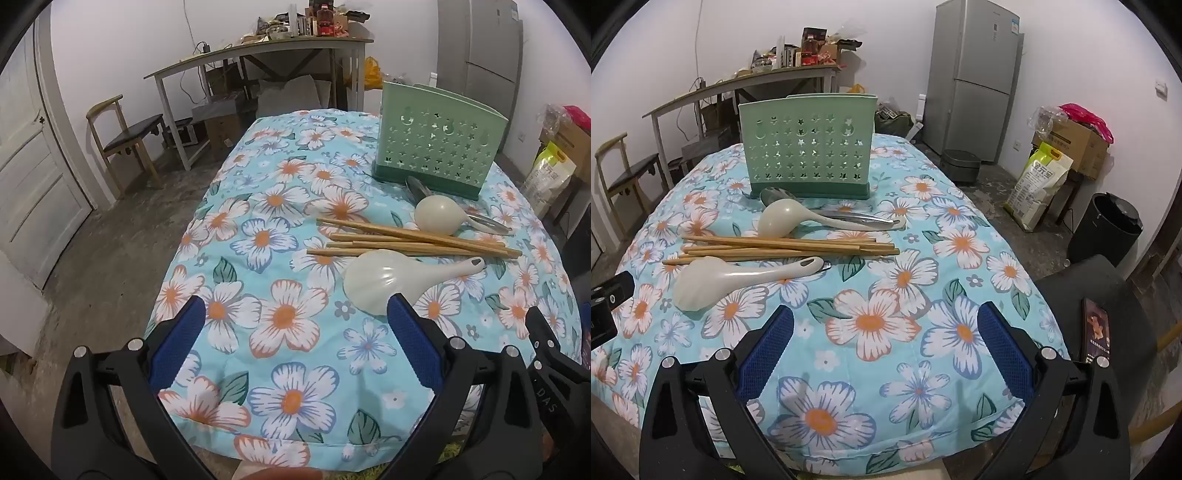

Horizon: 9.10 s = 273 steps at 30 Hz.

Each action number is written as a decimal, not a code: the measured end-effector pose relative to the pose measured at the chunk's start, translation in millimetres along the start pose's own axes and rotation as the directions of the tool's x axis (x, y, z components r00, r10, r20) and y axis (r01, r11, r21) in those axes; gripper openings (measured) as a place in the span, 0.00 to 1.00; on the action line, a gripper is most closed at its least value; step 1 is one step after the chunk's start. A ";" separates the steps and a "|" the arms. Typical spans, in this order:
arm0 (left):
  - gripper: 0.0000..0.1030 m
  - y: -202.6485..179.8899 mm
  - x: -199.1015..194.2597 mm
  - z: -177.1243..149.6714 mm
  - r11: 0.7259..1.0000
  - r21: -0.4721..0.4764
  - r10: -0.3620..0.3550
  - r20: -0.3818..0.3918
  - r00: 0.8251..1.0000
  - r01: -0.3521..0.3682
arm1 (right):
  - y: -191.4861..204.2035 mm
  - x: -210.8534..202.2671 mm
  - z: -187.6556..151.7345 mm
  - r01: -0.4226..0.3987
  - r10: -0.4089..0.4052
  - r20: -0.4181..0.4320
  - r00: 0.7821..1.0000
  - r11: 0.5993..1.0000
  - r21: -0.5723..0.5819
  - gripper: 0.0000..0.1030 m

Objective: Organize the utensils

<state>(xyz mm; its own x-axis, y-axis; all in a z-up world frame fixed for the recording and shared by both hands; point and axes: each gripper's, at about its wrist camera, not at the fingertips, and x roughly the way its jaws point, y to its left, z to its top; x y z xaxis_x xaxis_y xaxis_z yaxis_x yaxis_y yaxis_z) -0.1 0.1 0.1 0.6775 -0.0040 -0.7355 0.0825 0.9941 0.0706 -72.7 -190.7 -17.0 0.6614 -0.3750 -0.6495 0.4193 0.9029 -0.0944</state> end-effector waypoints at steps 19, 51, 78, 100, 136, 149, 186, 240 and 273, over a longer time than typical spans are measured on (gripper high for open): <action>0.92 3.2 -1.6 -0.3 1.000 -0.012 -0.001 -0.007 1.000 0.000 | 1.7 0.1 1.5 0.001 -0.001 -0.002 1.000 1.000 -0.003 0.94; 0.92 -0.6 -3.0 3.6 1.000 -0.001 0.005 -0.007 1.000 -0.005 | 2.9 0.1 1.4 0.004 -0.004 -0.001 1.000 1.000 -0.009 0.94; 0.92 3.0 2.8 1.9 1.000 -0.001 0.005 -0.009 1.000 -0.005 | 2.6 -0.2 1.8 0.004 -0.004 0.001 1.000 1.000 -0.009 0.94; 0.92 2.6 2.9 1.8 1.000 -0.001 0.004 -0.013 1.000 -0.004 | 6.7 1.7 4.9 0.004 -0.004 0.003 1.000 1.000 -0.022 0.94; 0.92 18.9 65.8 -8.7 0.898 -0.090 -0.435 -0.044 0.899 0.430 | 41.4 61.2 -8.5 -0.110 0.093 -0.117 0.989 0.983 -0.145 0.94; 0.87 -43.9 60.4 -36.2 0.792 0.586 -0.209 -0.006 0.978 0.172 | 27.7 75.4 -3.7 -0.217 0.201 -0.186 0.962 0.974 -0.066 0.94; 0.25 -4.5 81.0 35.9 0.806 0.385 -0.492 0.014 0.871 0.449 | 31.5 91.5 13.4 -0.213 0.191 -0.301 0.934 0.976 -0.042 0.94; 0.00 4.3 14.2 46.0 0.704 0.305 -0.681 0.032 0.732 0.642 | 30.6 88.1 6.3 -0.201 0.188 -0.237 0.953 0.979 -0.029 0.94; 0.00 93.8 32.9 78.5 0.844 -0.038 -0.521 0.178 0.835 0.535 | 164.8 29.5 -20.7 -0.200 0.266 -0.032 0.963 0.633 -0.748 0.48</action>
<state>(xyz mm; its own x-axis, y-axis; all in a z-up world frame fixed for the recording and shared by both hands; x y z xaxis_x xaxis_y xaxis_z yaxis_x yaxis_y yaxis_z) 87.3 84.8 35.4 0.6524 -0.5409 -0.5309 0.4044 0.8408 -0.3597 3.0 -48.6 -67.3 0.7287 -0.1141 -0.6753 -0.3318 0.8037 -0.4939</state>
